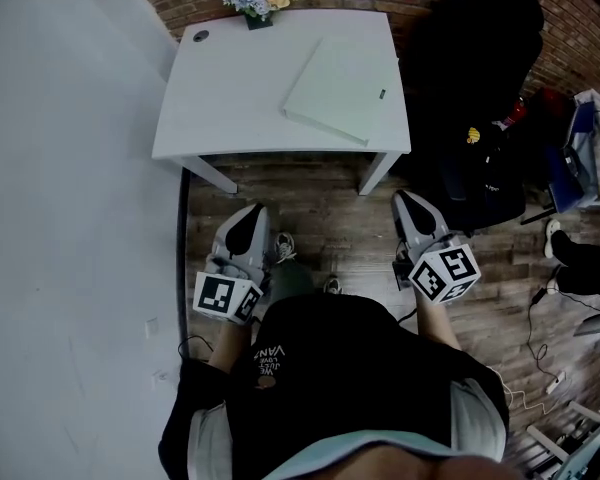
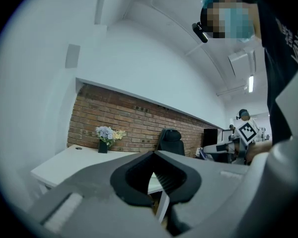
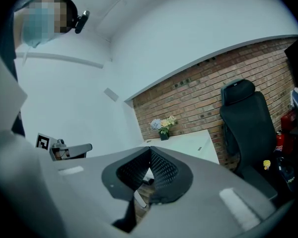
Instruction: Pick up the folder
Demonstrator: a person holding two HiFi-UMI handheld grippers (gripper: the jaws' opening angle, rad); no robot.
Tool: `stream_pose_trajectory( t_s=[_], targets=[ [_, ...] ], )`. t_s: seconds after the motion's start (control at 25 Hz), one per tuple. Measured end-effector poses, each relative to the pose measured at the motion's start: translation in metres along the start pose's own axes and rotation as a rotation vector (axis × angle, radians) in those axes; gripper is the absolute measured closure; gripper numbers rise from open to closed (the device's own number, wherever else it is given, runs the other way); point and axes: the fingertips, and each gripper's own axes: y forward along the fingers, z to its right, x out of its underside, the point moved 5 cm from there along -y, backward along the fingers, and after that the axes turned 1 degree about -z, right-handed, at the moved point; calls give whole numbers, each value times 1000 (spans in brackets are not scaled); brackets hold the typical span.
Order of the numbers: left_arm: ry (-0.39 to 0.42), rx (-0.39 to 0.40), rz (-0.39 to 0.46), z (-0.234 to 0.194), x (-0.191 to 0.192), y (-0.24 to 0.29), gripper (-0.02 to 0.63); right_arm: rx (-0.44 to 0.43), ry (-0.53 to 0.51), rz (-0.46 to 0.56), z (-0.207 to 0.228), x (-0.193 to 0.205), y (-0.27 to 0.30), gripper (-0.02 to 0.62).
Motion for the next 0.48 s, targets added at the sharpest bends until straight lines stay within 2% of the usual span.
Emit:
stream_pose_trajectory(
  t_s=[0.48],
  targets=[
    [23, 110, -16, -76, -17, 53, 606, 100, 25, 38, -3, -11, 67, 597]
  ],
)
